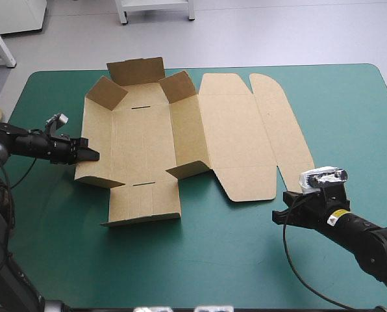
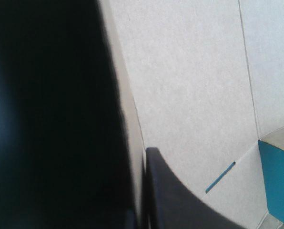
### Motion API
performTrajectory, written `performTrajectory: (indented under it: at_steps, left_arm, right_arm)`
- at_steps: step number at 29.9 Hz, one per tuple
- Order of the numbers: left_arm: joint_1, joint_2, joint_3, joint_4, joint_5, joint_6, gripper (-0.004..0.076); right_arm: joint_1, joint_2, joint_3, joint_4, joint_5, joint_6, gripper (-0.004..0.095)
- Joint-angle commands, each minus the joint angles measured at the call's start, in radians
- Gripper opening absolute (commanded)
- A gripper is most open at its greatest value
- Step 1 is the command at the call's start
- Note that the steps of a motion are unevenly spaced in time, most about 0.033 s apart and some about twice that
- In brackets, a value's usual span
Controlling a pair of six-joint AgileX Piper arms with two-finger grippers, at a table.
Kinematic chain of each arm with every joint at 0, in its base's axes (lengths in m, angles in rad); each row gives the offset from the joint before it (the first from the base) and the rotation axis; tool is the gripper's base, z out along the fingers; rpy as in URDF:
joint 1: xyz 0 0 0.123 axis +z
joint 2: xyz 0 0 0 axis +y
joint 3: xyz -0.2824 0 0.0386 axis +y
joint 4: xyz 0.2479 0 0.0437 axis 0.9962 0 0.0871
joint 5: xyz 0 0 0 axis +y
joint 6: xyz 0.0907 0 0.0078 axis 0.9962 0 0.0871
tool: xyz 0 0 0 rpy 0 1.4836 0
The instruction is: Fold the box
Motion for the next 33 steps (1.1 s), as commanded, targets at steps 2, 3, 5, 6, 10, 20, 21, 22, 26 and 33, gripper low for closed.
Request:
performTrajectory:
  at_steps: [2, 3, 5, 6, 10, 20, 21, 22, 26, 33]
  left_arm:
    - [-0.081, -0.048, -0.131, 0.011, 0.024, -0.039, -0.0009]
    - [-0.1, -0.048, -0.176, 0.051, 0.011, -0.066, -0.0009]
    - [-0.137, -0.046, -0.279, 0.164, 0.001, -0.118, -0.0009]
    - [-0.153, -0.046, -0.322, 0.22, -0.001, -0.138, -0.0009]
    - [-0.255, -0.032, -0.518, 0.494, 0.057, -0.211, -0.0009]
    - [-0.571, -0.038, -0.7, 0.789, 0.078, -0.176, -0.0009]
    - [-0.586, -0.04, -0.7, 0.796, 0.078, -0.165, -0.0008]
    - [-0.604, -0.045, -0.7, 0.813, 0.078, -0.158, -0.0009]
    - [-0.659, -0.076, -0.7, 0.9, 0.078, -0.158, -0.0009]
    - [-0.666, -0.166, -0.7, 0.914, 0.078, -0.153, -0.0009]
  right_arm:
    - [-0.004, -0.009, -0.029, 0.01, -0.051, 0.0, -0.0019]
    - [-0.004, -0.009, -0.029, 0.01, -0.051, 0.0, -0.0019]
    - [-0.004, -0.009, -0.029, 0.01, -0.051, 0.0, -0.0019]
    - [-0.004, -0.009, -0.029, 0.01, -0.051, 0.0, -0.0019]
    - [-0.004, -0.009, -0.029, 0.01, -0.053, 0.0, -0.0019]
    - [-0.004, -0.009, -0.029, 0.011, -0.014, 0.014, -0.0019]
    - [-0.004, -0.009, -0.029, 0.011, -0.007, 0.014, -0.0019]
    - [-0.004, -0.009, -0.029, 0.011, -0.002, 0.014, -0.0019]
    - [-0.004, -0.009, -0.029, 0.011, 0.002, 0.014, -0.0019]
    - [-0.004, -0.009, -0.029, 0.011, 0.016, 0.014, -0.0019]
